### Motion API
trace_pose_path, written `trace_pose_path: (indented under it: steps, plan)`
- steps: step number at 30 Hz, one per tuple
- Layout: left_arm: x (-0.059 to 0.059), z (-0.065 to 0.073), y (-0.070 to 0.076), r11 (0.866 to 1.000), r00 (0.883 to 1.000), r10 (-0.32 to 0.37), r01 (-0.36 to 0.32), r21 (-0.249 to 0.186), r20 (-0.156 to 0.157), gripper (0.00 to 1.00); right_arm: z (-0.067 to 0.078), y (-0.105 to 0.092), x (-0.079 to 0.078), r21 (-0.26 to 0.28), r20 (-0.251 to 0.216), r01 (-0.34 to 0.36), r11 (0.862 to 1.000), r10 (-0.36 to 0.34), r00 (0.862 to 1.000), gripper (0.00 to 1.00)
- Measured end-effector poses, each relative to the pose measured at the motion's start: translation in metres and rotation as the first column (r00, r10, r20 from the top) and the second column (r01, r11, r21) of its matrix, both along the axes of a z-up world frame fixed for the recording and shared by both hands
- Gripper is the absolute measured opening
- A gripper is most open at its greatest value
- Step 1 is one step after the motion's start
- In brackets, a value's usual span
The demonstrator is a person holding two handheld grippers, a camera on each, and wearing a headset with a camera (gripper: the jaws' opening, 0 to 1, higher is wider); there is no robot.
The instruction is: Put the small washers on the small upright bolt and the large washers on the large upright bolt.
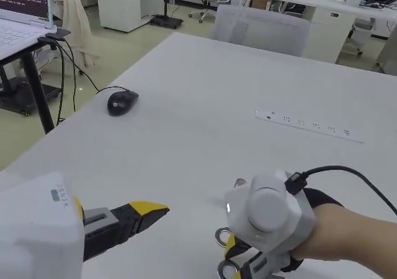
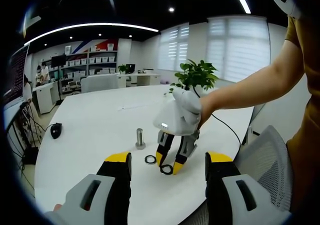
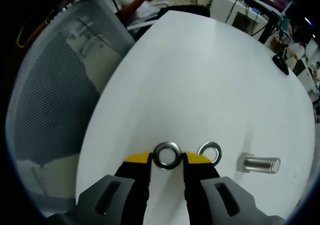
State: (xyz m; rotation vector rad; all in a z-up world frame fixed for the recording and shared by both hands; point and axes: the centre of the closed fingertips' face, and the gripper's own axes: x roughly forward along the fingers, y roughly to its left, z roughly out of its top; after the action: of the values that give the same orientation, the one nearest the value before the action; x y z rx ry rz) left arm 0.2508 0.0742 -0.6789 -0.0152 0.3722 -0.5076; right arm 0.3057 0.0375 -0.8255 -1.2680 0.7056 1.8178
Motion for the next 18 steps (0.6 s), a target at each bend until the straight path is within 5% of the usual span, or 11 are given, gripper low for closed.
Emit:
trace_pose_path:
  steps: [18]
  plan:
    - [0.001, 0.0015, -0.0016, 1.0, 1.0, -0.003, 0.003, -0.002, 0.003, 0.59, 0.0025, -0.0011, 0.0017, 0.002, -0.008, 0.061, 0.998, -0.061, 0.998, 0.22]
